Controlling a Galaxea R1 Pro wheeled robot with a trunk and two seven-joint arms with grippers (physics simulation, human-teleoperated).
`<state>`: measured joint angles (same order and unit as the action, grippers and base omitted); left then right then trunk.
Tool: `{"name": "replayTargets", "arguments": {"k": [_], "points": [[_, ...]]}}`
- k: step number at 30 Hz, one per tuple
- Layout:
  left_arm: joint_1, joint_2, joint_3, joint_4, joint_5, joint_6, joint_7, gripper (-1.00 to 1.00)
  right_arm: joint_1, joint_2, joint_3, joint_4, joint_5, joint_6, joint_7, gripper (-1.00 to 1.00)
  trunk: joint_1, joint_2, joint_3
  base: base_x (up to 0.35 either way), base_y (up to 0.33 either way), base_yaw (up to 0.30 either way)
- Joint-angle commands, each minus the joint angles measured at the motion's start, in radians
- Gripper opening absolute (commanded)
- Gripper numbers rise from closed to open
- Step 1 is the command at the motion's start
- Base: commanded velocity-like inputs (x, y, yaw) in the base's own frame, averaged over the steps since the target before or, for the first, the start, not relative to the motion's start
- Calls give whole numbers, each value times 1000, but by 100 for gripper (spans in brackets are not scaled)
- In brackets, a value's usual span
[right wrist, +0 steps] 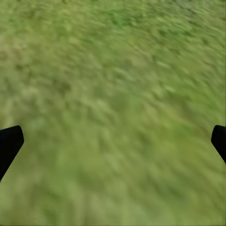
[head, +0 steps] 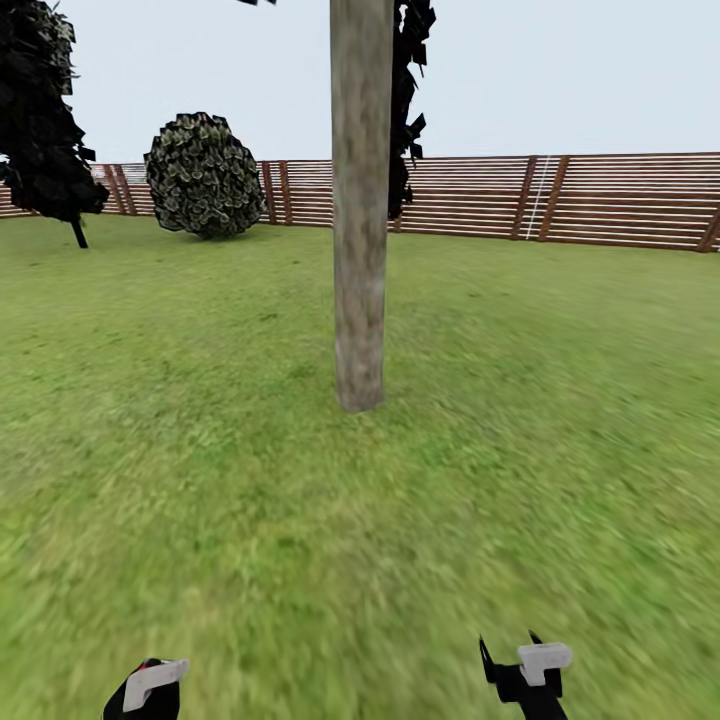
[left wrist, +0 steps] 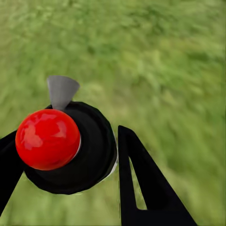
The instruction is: In the garden, pick up the pesticide atomizer on the floor and spray pesticide onto both trees until each tree trunk is fully covered.
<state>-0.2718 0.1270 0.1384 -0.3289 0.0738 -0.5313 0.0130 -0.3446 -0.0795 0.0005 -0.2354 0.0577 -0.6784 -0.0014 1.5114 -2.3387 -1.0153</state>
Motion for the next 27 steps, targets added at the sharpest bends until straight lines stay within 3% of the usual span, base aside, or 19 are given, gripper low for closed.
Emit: {"name": "replayTargets", "arguments": {"k": [1,16,27], "points": [[-1,0,-3,1,7,-3,1,-100,-1,0,-1,1,5,-3,0,100,0,0,-1,333,0,0],[-1,0,-3,1,7,-4,2,-100,-1,0,-1,1,5,-3,0,100,0,0,-1,334,0,3],[-1,0,-3,1,7,-4,1,-100,-1,0,-1,2,5,-3,0,100,0,0,-1,334,0,84]]}}
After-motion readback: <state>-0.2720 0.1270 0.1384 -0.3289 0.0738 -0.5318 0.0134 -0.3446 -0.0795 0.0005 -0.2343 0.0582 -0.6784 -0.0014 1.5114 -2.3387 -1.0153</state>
